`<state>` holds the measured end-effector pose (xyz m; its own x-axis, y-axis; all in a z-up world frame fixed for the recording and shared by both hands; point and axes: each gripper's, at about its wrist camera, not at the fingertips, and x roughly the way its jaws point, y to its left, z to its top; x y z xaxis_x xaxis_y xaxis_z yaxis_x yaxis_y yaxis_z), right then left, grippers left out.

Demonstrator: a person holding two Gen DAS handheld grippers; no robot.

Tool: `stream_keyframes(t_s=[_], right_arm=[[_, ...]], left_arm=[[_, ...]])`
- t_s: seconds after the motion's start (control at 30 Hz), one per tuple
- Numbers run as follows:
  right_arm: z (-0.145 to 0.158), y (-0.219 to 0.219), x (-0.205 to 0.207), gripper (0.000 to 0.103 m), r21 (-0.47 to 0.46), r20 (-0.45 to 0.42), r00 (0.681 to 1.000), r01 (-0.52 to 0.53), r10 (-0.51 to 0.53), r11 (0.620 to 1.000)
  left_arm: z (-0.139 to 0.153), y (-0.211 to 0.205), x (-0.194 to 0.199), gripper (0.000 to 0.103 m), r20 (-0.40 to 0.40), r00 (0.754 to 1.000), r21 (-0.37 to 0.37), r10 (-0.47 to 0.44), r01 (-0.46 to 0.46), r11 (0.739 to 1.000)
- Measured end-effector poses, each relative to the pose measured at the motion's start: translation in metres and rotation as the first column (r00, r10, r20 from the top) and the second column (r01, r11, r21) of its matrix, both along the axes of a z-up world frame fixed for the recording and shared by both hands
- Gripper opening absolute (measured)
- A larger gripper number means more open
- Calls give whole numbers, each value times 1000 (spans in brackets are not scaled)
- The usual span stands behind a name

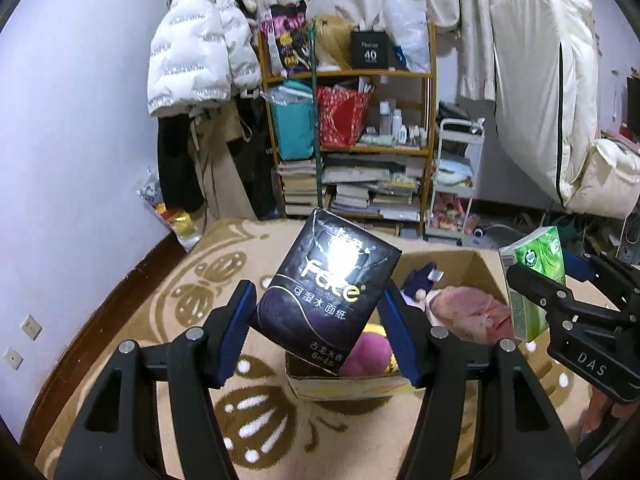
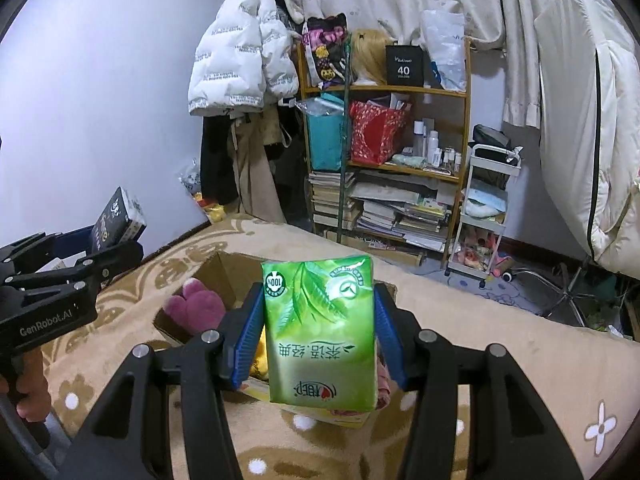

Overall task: Organize soft objects
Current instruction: 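Lift the black and green tissue packs over the box with both grippers, then open both grippers to drop the tissue packs into the box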

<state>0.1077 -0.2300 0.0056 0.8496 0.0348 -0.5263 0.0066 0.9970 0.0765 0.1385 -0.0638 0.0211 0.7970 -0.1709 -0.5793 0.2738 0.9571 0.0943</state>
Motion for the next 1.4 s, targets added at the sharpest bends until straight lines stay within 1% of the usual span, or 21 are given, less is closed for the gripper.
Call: stream_keyframes(t_s=[0.3,0.6,1.03,1.27,1.4], right_arm=[[-26,-1,19,56,19,-35,999,-33,34,999],[-40,-1,32,56,14,-42,996,-80,80,997],[-47,-4,40,56,45,-42,994,-94,96,994],[-50,-16,42,56,134,-38,994,-93,99,987],[-52,-20,43,56,177,-34,995,-89,96,980]], left_arm=[[-25,-6,23,61,-55,998,16,-3,4,1000],[-43,-10,35,62,-106,994,22,-17,20,1000],[-55,-18,41,62,-119,992,46,-47,53,998],[-59,-22,44,62,-126,990,29,-69,73,997],[-59,-25,43,62,-127,987,16,-99,101,995]])
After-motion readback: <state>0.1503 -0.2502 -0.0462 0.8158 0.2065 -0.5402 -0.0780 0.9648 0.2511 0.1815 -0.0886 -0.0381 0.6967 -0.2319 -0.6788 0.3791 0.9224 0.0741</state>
